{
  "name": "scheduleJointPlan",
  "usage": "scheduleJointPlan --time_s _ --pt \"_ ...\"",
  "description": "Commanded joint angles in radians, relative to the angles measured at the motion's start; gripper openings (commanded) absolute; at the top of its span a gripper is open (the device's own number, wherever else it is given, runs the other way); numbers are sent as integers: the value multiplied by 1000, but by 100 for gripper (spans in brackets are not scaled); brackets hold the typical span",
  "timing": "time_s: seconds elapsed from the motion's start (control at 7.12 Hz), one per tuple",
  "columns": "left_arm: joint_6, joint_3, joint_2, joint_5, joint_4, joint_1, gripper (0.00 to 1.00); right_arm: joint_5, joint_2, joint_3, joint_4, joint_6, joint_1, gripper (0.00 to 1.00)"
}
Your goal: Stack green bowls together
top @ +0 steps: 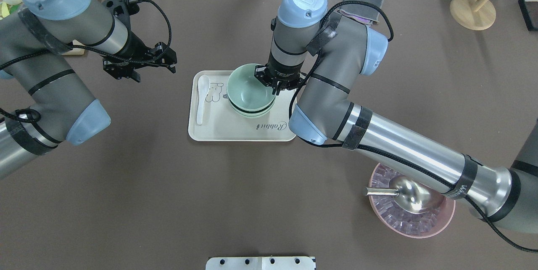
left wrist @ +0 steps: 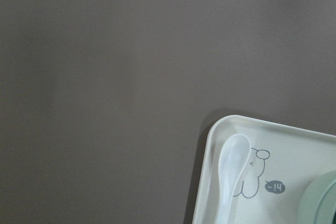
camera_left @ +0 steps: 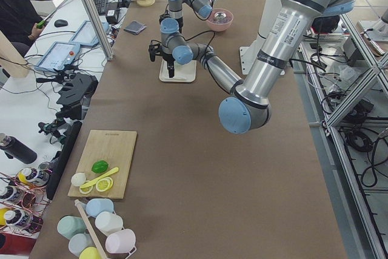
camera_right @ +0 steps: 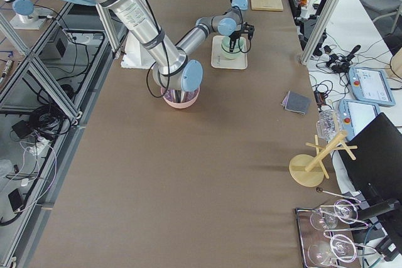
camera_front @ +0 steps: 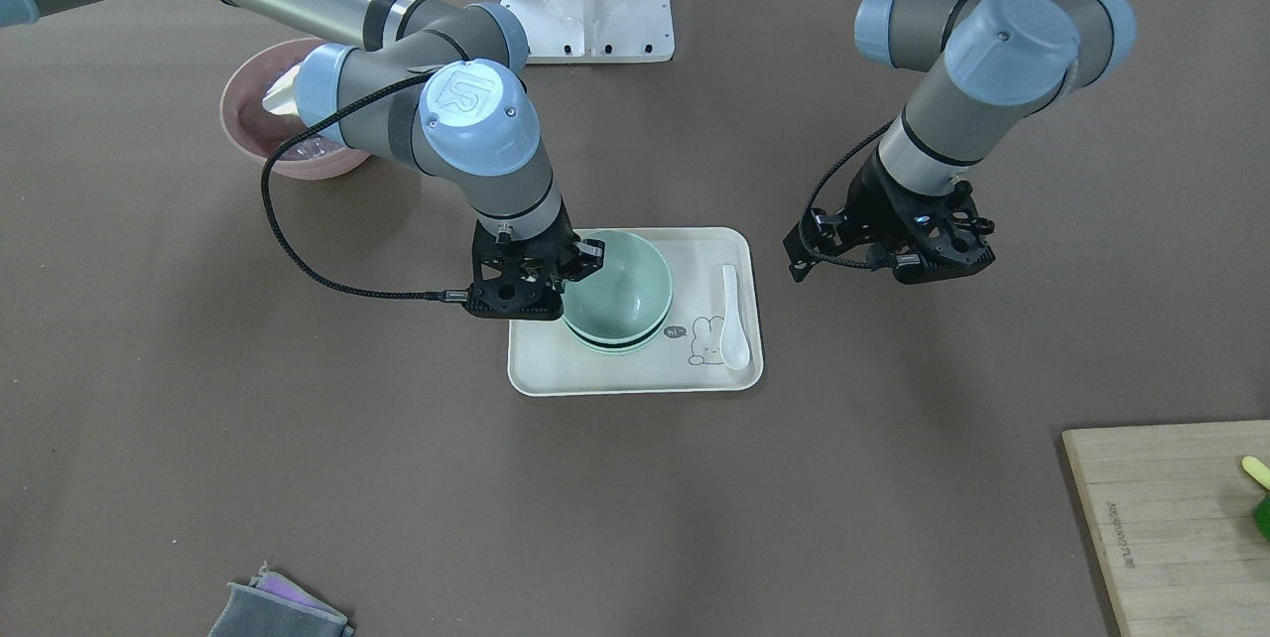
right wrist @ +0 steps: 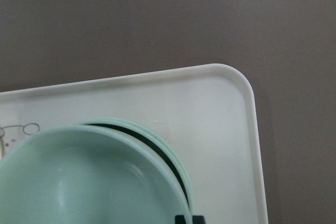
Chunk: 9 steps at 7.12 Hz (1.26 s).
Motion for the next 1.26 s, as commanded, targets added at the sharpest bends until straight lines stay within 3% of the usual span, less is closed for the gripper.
scheduleJointPlan --time_s 0.0,1.12 --pt "0 0 1 1 0 -1 98 0 -1 0 0 -1 -7 0" --pt "0 5 -1 2 0 0 98 -12 -1 -44 63 6 -11 0"
